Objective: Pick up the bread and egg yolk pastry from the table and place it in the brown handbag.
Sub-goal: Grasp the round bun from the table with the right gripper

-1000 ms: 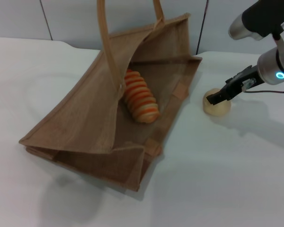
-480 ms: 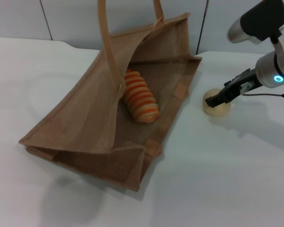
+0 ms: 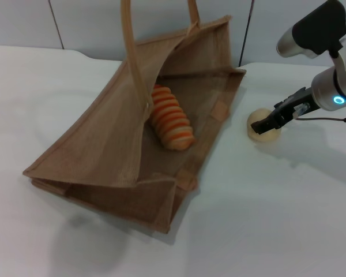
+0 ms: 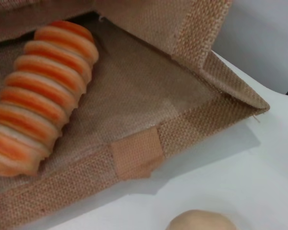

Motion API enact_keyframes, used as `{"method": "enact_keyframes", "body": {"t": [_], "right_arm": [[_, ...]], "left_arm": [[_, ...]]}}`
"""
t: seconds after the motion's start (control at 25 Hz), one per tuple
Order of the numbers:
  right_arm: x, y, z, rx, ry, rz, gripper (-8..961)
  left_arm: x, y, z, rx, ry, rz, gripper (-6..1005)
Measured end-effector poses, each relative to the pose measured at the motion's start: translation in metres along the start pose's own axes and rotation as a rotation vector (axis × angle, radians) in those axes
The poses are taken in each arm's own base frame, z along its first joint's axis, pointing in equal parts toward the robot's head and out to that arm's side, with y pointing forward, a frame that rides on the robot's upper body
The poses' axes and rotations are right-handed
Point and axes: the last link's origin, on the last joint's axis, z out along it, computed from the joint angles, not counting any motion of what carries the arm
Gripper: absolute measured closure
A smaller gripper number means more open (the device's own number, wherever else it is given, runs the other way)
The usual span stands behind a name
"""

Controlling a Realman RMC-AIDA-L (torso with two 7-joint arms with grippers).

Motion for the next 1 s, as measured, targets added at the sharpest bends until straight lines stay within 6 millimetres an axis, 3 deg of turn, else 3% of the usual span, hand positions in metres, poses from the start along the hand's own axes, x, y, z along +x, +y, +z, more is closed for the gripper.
{"method": "enact_keyframes", "body": {"t": [0.84,0.92,1.0], "right_arm": [[0.0011,0.0039,0.0099,0.007,0.012,0.001,132],[0.0024,0.0037,0.0101,0.006,0.013,0.005,220],[0.0024,0.0036,0.0101,0.006,0.013,0.006,245]], "left_arm": [[-0.0010,0.0006,0.0023,-0.007,-0.006,-0.005,887],[-0.0011,0.0005,0.0023,-0.007,-0.006,-0.005,887],[-0.0013,0.0004,0.0024,-0.006,-0.007,-0.005,887]]}}
